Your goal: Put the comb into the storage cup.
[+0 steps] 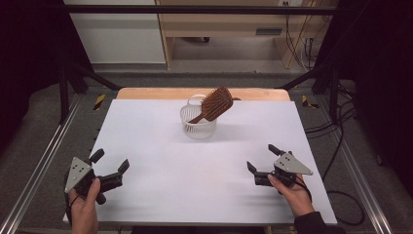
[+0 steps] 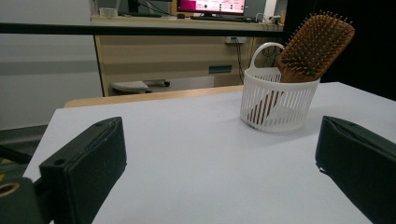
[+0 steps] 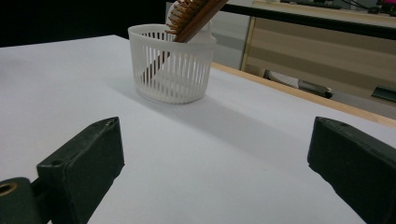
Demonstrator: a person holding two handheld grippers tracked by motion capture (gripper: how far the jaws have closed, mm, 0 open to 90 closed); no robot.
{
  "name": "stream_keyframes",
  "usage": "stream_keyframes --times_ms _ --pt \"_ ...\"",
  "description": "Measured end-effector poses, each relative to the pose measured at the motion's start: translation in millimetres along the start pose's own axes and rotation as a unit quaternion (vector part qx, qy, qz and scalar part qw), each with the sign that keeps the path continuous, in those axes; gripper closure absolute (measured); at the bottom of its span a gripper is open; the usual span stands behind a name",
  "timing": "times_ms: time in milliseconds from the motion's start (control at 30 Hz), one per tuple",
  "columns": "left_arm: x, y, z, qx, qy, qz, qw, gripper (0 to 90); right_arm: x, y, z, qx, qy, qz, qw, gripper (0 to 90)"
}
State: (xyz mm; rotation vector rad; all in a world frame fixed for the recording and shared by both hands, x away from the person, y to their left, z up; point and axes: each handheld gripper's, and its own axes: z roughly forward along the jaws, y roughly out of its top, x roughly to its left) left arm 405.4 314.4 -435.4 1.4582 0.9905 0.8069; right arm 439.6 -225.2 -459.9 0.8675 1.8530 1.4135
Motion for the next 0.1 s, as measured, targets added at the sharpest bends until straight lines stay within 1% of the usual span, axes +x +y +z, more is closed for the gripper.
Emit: stream_keyframes --times_ms 67,100 --pt "-1.0 -0.6 1.3 -0.001 -0.003 -0.011 0.9999 2.2 0.4 -0.2 0.7 0.001 0.003 0.003 1.0000 3.6" --pt "-1.8 -0.6 1.6 0.000 -0.004 -0.010 0.9999 2.2 0.6 -0.1 1.0 0.002 0.003 0.007 1.0000 3.6"
